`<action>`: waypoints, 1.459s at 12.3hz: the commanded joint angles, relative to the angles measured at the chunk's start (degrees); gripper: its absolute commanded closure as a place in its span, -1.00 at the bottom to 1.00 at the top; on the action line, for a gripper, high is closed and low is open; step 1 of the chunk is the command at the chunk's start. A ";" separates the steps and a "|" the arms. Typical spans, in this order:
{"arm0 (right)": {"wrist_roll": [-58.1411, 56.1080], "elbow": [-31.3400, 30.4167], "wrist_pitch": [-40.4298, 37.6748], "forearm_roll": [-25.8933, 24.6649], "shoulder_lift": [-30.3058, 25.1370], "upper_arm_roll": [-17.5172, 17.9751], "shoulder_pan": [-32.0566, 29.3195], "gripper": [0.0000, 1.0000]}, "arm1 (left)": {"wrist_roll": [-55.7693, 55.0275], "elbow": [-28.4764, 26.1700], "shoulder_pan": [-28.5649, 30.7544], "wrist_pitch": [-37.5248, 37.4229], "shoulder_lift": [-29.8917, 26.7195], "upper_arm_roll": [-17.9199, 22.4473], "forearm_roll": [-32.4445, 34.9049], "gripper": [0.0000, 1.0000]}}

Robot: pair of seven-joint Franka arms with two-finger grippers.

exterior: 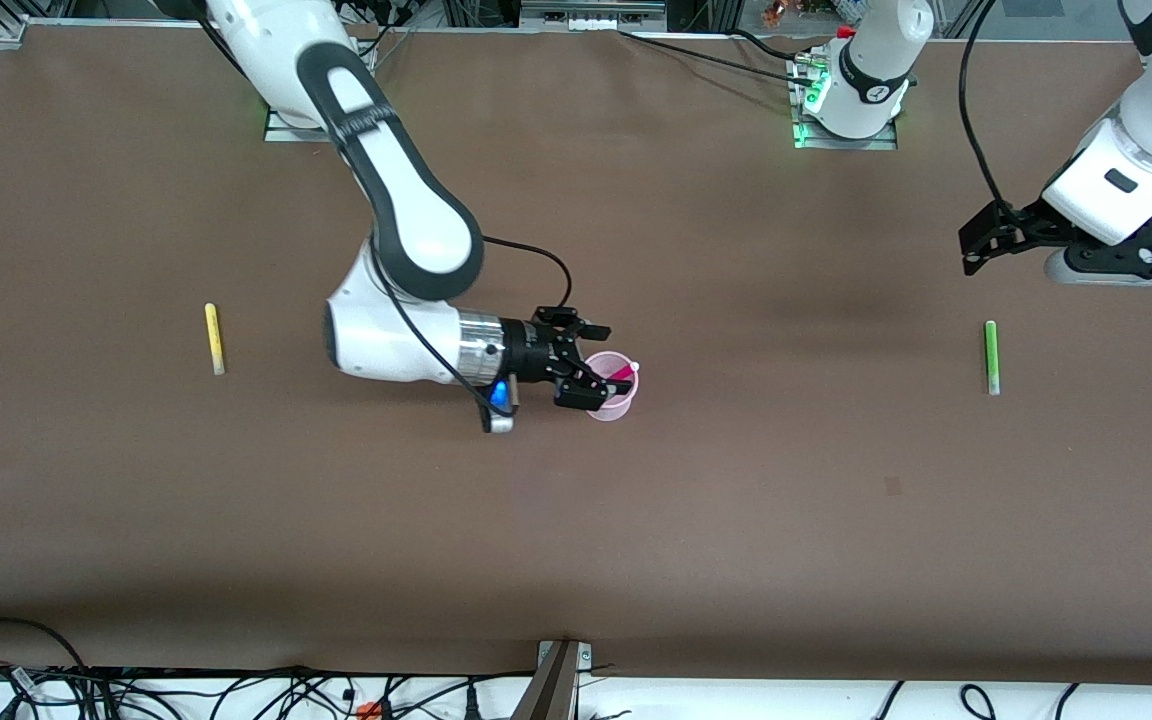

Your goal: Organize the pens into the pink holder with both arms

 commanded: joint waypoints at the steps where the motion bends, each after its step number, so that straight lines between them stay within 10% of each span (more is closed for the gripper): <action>1: -0.14 -4.91 -3.36 -6.61 -7.94 -3.18 -0.06 -1.00 | -2.71 -1.95 -1.37 0.73 -2.05 0.22 -1.10 -1.00; 6: -0.57 -6.06 -18.82 -31.47 -20.86 -8.28 -0.06 -1.00 | -2.45 -1.68 -0.76 -0.67 -2.05 -0.75 -0.75 -1.00; 12: -22.35 -18.10 -29.12 -47.48 -35.99 -16.81 -0.24 -1.00 | -0.87 -1.24 -0.67 -3.93 -2.14 -0.84 0.05 -1.00; 15: -34.47 -19.33 -31.23 -60.58 -39.51 -15.86 -2.07 -1.00 | -0.78 -1.24 -0.32 -3.93 -1.96 -0.40 -0.22 -1.00; 18: -44.42 -19.07 -33.00 -69.02 -41.36 -6.04 -12.77 -1.00 | -0.87 -1.24 -0.40 -4.01 -1.96 -0.75 -0.13 -1.00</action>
